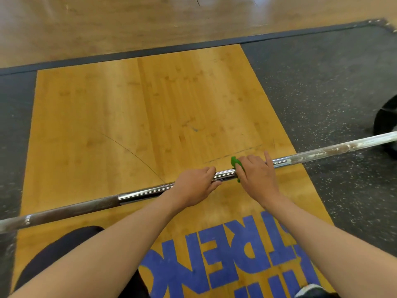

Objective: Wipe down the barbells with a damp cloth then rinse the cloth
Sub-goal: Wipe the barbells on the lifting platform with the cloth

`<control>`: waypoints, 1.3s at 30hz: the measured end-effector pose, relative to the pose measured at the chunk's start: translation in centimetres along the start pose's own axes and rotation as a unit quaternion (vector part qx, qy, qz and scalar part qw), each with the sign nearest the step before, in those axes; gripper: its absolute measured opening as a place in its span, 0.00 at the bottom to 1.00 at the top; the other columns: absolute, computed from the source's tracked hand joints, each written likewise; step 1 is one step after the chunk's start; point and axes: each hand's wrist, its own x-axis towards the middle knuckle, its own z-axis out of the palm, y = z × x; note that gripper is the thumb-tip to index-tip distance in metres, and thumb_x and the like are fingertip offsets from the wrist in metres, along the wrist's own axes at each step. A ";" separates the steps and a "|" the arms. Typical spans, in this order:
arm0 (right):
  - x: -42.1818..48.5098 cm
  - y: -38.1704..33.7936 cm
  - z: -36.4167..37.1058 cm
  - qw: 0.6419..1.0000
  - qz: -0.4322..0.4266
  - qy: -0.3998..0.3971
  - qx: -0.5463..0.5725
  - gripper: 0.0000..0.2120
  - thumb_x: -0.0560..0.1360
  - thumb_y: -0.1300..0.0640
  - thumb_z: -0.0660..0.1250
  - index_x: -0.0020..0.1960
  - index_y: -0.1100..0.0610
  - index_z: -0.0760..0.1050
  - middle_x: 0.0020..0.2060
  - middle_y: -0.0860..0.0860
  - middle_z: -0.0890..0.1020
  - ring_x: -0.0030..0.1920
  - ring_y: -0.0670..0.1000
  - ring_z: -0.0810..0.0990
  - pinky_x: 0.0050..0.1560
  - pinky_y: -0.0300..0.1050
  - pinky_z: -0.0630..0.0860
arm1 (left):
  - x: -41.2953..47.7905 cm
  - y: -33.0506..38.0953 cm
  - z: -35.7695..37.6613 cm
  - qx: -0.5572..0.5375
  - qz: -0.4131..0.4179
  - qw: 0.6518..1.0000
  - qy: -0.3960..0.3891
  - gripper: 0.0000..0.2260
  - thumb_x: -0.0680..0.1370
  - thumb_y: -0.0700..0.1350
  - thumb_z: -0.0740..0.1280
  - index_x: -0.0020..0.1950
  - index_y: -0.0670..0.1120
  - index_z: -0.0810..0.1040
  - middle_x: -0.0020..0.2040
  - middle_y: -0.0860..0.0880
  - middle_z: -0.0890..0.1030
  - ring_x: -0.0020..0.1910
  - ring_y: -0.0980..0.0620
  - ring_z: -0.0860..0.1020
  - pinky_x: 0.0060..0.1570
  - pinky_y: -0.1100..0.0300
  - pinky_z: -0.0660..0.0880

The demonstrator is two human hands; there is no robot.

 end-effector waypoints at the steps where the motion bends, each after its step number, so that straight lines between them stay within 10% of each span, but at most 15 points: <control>1: 0.6 -0.7 0.1 0.999 0.031 -0.019 -0.002 0.22 0.81 0.47 0.49 0.46 0.55 0.79 0.39 0.52 0.81 0.44 0.57 0.81 0.74 0.62 0.61 | -0.1 0.0 0.1 -0.001 -0.003 1.000 -0.004 0.19 0.84 0.60 0.53 0.59 0.45 0.69 0.52 0.47 0.79 0.45 0.41 0.79 0.39 0.49 0.74; 4: 1.0 -3.5 0.6 0.997 0.063 -0.019 0.035 0.23 0.80 0.48 0.49 0.44 0.57 0.80 0.39 0.53 0.82 0.42 0.58 0.81 0.71 0.62 0.65 | 0.0 0.0 -0.2 -0.004 -0.017 1.000 -0.017 0.17 0.84 0.60 0.54 0.56 0.46 0.68 0.50 0.47 0.78 0.45 0.43 0.79 0.40 0.48 0.75; 10: -2.2 0.2 0.2 0.988 -0.136 0.034 0.069 0.18 0.84 0.49 0.57 0.70 0.53 0.75 0.62 0.50 0.79 0.61 0.53 0.76 0.74 0.62 0.63 | 0.5 0.8 -0.6 0.002 -0.024 1.000 -0.008 0.17 0.84 0.60 0.56 0.61 0.47 0.69 0.54 0.48 0.77 0.49 0.46 0.78 0.42 0.51 0.74; 18: 3.0 0.0 -1.1 0.989 0.054 -0.135 0.016 0.22 0.77 0.49 0.46 0.36 0.53 0.74 0.34 0.51 0.81 0.39 0.54 0.81 0.76 0.56 0.54 | 3.2 3.3 0.2 0.015 -0.064 0.998 -0.006 0.19 0.83 0.63 0.54 0.57 0.47 0.69 0.52 0.48 0.77 0.48 0.46 0.77 0.38 0.52 0.72; 26: -0.6 2.7 0.1 0.989 -0.131 0.009 0.072 0.17 0.85 0.48 0.56 0.64 0.55 0.77 0.56 0.51 0.81 0.59 0.52 0.79 0.77 0.61 0.59 | 2.9 3.4 0.1 0.029 -0.052 0.998 0.007 0.22 0.82 0.65 0.52 0.54 0.46 0.67 0.46 0.50 0.77 0.40 0.46 0.77 0.38 0.47 0.76; 34: 3.6 3.7 -1.8 0.987 0.060 -0.145 -0.018 0.23 0.81 0.50 0.50 0.32 0.55 0.73 0.30 0.50 0.78 0.34 0.54 0.78 0.79 0.58 0.49 | 3.2 3.4 0.0 0.050 -0.044 0.998 0.012 0.20 0.82 0.65 0.52 0.48 0.48 0.63 0.39 0.54 0.72 0.34 0.48 0.72 0.33 0.51 0.71; 39: 0.8 -0.1 0.5 0.998 -0.037 -0.010 0.051 0.17 0.83 0.51 0.55 0.49 0.55 0.81 0.42 0.51 0.83 0.42 0.54 0.81 0.74 0.60 0.63 | 3.5 3.2 0.4 0.049 -0.051 0.997 0.016 0.19 0.82 0.65 0.53 0.49 0.48 0.63 0.45 0.50 0.79 0.40 0.44 0.78 0.34 0.51 0.71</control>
